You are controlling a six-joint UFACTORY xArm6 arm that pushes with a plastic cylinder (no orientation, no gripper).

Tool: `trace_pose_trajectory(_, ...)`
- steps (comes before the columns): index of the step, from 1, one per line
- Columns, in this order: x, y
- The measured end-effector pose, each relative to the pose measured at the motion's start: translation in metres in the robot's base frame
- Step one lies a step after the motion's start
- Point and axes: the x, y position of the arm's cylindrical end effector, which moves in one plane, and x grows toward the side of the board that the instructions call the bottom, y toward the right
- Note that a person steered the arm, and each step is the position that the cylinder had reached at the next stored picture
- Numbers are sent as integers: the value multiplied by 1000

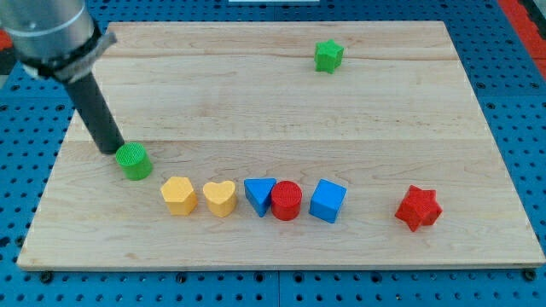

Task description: Move the green circle to the left side of the yellow hexagon

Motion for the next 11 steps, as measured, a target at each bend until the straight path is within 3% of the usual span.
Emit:
trace_pose_trajectory(1,18,16)
trace_pose_trajectory(2,-16,20)
trace_pose_trajectory(3,19,42)
trace_pose_trajectory(4,25,36)
trace_pose_trajectory(6,-5,56)
trace_pose_trajectory(7,10,69)
trace_pose_trajectory(9,18,9)
trace_pose_trajectory(10,24,1)
trace_pose_trajectory(11,-8,36)
